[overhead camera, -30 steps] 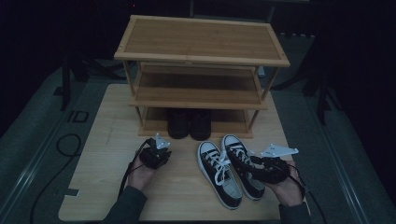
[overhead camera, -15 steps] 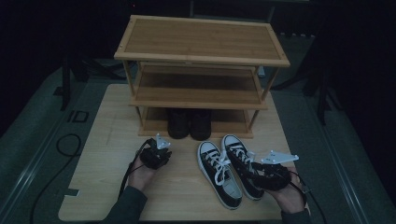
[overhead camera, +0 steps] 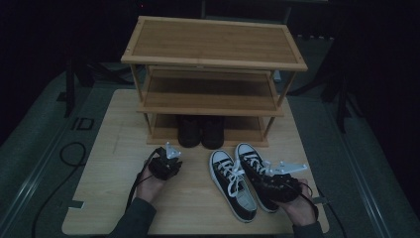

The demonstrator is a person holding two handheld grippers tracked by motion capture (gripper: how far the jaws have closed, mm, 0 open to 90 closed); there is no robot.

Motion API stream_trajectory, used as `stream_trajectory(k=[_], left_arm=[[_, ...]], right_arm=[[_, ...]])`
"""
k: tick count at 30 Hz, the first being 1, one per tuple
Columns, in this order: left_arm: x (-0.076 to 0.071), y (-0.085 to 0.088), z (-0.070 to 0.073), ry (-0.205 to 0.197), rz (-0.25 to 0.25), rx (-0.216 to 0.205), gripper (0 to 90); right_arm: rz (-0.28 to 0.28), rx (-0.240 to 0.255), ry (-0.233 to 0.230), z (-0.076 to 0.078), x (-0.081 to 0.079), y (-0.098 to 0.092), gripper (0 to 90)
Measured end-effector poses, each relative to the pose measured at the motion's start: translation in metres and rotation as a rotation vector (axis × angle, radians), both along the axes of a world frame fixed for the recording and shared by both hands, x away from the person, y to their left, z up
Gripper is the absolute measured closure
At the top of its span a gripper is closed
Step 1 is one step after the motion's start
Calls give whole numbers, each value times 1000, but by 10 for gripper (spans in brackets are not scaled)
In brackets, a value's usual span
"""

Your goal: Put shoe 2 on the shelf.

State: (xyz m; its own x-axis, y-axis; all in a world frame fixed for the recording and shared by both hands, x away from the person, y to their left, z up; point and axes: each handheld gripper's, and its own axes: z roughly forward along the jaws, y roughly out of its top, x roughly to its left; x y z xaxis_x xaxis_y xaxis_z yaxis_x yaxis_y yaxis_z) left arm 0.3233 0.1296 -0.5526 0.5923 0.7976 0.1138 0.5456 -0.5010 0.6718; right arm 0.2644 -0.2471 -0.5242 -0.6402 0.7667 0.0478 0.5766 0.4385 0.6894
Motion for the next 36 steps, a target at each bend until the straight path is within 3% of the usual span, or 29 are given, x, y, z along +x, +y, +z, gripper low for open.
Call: stream_trajectory(k=[2, 4, 6, 15, 21, 23, 29, 34, 36], left_arm=[[0, 0, 0, -1, 0, 0, 768], [0, 0, 0, -1, 0, 0, 768], [0, 1, 0, 2, 0, 2, 768], [1, 0, 0, 2, 0, 1, 768], [1, 1, 0, 4, 1, 0, 769], [1, 1, 0, 4, -1, 2, 769], [1, 1, -1, 5, 2, 1, 769], [1, 1, -1, 5, 2, 1, 768], [1, 1, -1, 6, 2, 1, 768]], right_arm=[[-19, 17, -5, -3, 4, 3, 674], [-33, 40, -13, -6, 7, 4, 819], [-44, 78, -21, -7, 9, 3, 875], [-42, 116, -110, -12, 7, 6, 886], [25, 138, -93, -13, 9, 10, 884], [29, 141, -66, -12, 11, 9, 853], [74, 123, 4, -4, 8, 13, 576], [70, 147, 49, -2, 8, 14, 506], [84, 148, 55, -1, 7, 15, 436]])
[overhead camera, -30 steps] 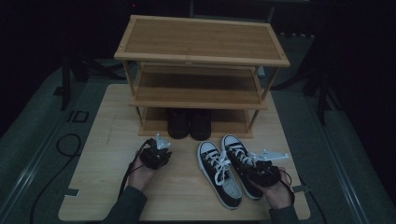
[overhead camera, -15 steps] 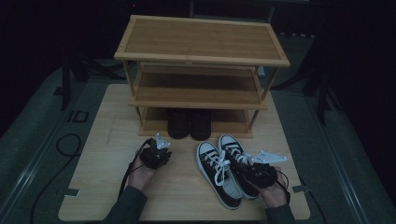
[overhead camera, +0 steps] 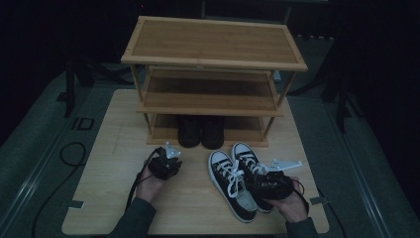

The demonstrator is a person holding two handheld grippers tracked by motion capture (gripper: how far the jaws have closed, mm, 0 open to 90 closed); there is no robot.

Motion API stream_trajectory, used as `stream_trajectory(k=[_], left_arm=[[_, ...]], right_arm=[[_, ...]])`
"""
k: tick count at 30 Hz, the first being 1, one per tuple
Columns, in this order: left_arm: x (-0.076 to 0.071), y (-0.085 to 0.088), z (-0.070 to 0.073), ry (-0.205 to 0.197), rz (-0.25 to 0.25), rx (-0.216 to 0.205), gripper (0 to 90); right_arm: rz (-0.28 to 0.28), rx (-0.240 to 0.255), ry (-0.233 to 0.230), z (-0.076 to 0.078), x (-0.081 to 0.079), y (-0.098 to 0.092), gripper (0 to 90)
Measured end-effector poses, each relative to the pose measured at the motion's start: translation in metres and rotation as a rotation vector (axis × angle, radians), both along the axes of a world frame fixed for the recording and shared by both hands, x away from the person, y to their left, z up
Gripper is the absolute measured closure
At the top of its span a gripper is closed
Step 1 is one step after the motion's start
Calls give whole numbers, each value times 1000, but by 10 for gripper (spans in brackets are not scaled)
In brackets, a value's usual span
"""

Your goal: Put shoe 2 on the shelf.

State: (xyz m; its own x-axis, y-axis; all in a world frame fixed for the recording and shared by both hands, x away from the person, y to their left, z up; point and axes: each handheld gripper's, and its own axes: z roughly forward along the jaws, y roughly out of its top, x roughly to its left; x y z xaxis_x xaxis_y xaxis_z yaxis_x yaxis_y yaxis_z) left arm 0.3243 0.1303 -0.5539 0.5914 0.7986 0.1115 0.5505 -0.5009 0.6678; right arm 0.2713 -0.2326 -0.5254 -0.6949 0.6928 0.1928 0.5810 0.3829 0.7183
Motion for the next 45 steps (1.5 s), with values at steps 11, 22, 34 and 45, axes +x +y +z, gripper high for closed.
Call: stream_trajectory(k=[11, 22, 34, 45], left_arm=[[0, -1, 0, 1, -5, 8, 762], [0, -1, -1, 2, -5, 7, 762], [1, 1, -2, 7, 2, 5, 762], [1, 4, -3, 9, 7, 5, 763]], right_arm=[[-50, -169, -14, -2, 5, 24, 491], [-47, -265, 3, -4, 12, 36, 575], [-42, -193, 47, -5, 16, 22, 859], [-18, -194, 49, -3, 20, 20, 859]])
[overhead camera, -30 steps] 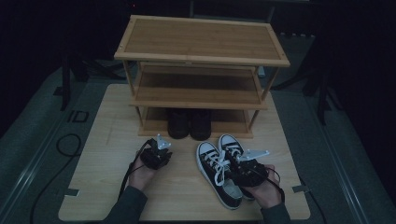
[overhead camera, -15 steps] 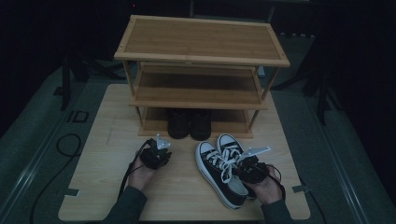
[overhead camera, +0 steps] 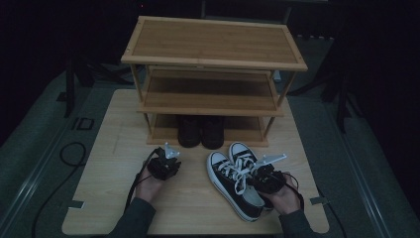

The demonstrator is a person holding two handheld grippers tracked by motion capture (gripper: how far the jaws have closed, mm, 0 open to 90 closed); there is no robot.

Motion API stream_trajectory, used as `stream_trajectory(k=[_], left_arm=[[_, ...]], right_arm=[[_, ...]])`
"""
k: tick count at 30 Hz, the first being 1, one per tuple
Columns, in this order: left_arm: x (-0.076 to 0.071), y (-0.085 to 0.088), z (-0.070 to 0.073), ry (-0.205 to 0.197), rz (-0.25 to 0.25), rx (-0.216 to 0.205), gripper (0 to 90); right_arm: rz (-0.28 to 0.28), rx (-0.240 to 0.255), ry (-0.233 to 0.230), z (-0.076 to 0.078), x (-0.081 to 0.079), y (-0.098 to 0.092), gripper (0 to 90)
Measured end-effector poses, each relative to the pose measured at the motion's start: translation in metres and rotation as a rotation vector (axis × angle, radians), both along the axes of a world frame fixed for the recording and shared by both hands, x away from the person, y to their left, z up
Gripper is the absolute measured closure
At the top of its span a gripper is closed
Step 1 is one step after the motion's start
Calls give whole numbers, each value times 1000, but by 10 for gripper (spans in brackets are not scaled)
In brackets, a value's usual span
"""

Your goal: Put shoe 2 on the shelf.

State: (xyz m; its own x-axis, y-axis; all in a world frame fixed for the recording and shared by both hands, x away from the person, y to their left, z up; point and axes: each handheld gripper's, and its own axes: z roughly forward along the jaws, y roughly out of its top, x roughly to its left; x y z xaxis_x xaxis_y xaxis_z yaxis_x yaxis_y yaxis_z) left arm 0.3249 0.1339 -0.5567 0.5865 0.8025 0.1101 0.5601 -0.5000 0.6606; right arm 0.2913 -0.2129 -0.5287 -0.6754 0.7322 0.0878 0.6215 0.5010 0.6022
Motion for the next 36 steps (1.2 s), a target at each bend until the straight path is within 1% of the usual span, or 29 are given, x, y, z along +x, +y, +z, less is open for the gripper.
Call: stream_trajectory(k=[6, 11, 12, 14, 18, 22, 30, 36], left_arm=[[0, 1, 0, -1, 3, -2, 763], [0, 2, 0, -1, 5, -3, 763], [0, 2, 1, -1, 5, -3, 763], [0, 2, 1, -1, 6, -4, 763], [0, 3, 0, -1, 8, -4, 763], [0, 3, 0, -2, 10, -7, 763], [1, 4, -1, 2, 17, -9, 765], [1, 6, -1, 3, 20, -9, 765]], right_arm=[[13, -4, -4, 1, 1, -1, 859], [21, 11, -3, 5, 2, -4, 859], [22, 14, 0, 6, 2, -5, 859], [34, 10, -5, 8, 3, -7, 859], [38, 5, -15, 14, 5, -9, 859], [47, 12, -18, 20, 7, -13, 859], [71, -8, -41, 30, 10, -19, 858], [77, -10, -50, 38, 13, -24, 856]])
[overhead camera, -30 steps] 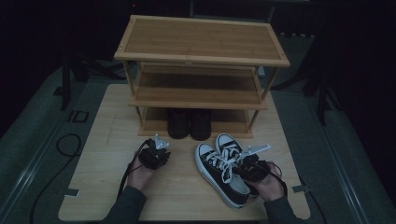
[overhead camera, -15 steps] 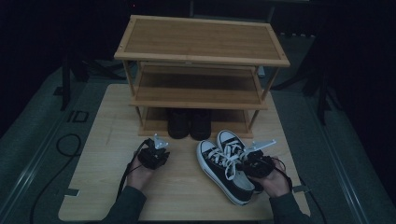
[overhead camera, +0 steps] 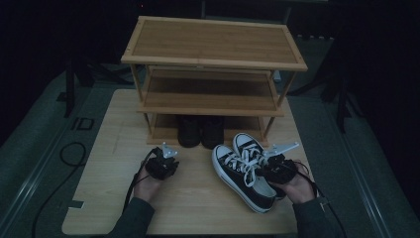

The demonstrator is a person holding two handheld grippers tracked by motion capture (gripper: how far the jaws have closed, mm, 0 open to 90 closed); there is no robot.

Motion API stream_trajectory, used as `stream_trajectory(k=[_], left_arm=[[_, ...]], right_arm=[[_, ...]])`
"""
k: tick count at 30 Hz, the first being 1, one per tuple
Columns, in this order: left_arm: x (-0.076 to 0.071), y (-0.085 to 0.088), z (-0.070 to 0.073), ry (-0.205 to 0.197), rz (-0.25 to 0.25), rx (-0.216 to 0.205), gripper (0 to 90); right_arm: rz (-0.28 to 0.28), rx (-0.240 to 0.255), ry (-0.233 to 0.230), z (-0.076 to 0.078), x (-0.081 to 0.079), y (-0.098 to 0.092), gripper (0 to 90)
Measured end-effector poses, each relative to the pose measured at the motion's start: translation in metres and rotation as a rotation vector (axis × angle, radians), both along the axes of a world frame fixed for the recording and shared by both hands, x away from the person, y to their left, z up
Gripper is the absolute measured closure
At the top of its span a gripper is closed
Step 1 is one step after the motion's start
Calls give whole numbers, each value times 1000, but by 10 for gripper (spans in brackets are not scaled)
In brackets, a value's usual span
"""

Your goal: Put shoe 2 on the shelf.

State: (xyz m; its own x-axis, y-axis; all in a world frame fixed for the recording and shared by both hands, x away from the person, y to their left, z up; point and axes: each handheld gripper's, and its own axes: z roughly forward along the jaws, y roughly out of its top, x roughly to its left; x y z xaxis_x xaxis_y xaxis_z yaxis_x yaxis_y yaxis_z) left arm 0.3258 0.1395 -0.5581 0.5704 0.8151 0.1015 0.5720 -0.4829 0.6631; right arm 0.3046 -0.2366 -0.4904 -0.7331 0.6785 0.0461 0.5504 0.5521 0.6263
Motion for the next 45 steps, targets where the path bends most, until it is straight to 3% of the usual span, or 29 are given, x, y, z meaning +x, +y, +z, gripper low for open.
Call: stream_trajectory(k=[14, 29, 45], left_arm=[[0, 1, -2, 5, 7, -4, 764], [0, 0, -4, 14, 10, -4, 753], [0, -1, -4, 20, 4, 2, 754]], right_arm=[[54, -7, -27, 13, 7, -10, 855], [136, -55, -57, 32, 12, -9, 855], [221, -43, -87, 53, 21, -8, 855]])
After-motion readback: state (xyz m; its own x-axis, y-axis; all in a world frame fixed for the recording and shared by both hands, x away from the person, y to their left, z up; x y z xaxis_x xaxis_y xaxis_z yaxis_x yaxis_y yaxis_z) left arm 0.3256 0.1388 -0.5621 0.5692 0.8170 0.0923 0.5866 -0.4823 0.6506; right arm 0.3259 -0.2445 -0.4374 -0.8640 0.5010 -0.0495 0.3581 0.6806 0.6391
